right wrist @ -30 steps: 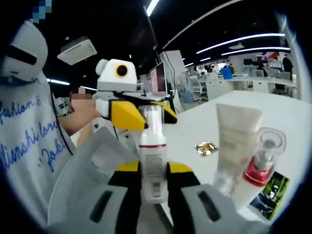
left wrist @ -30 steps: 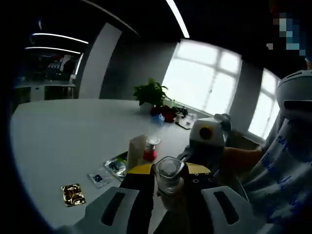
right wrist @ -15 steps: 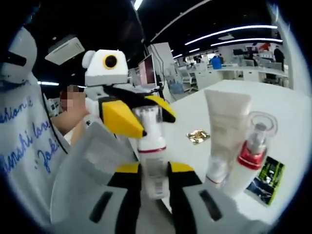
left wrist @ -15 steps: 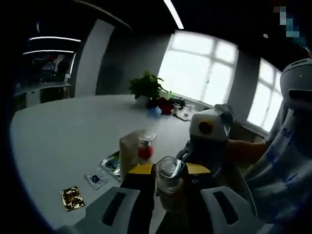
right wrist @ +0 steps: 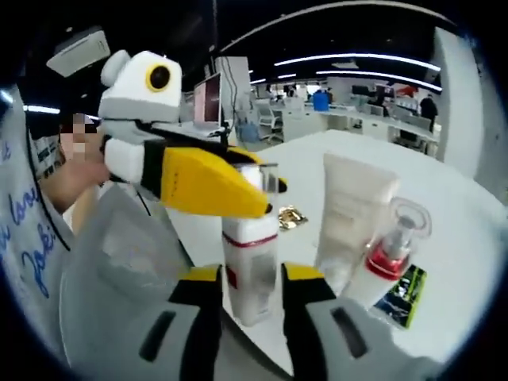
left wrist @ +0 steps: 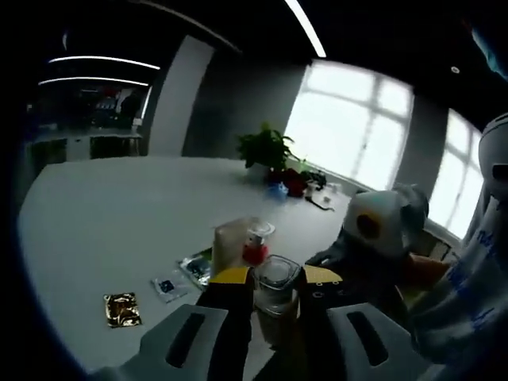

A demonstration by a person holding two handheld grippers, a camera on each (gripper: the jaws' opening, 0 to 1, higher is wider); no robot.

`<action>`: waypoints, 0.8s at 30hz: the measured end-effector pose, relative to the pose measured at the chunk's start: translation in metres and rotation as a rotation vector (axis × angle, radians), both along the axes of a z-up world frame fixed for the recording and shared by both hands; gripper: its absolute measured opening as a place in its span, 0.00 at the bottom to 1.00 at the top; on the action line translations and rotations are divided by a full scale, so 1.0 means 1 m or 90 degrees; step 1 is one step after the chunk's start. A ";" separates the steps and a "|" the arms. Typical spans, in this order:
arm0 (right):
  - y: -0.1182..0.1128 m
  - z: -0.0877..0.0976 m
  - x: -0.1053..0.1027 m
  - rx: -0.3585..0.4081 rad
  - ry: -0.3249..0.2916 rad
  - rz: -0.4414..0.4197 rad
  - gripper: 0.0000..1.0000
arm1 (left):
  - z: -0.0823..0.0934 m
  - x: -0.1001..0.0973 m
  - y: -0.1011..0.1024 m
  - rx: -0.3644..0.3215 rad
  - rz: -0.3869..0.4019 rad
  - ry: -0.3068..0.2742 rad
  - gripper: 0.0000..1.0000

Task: Arrange the skincare products in the storage area until every visible bottle or jar stands upright without overlapping.

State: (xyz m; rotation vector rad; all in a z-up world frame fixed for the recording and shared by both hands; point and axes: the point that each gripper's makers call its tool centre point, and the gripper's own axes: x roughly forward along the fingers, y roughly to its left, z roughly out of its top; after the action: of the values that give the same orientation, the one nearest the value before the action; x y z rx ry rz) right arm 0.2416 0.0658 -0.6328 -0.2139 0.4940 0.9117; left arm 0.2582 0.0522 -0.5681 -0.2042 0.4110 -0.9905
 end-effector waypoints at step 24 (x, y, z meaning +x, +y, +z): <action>0.004 -0.005 0.003 -0.085 -0.022 -0.026 0.24 | -0.005 0.004 0.010 0.046 0.098 -0.021 0.19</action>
State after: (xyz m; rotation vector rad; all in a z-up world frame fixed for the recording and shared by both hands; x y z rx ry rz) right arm 0.2445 0.0696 -0.6375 -0.3392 0.5254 0.8346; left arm 0.2623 0.0625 -0.5735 -0.1520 0.3939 -0.8249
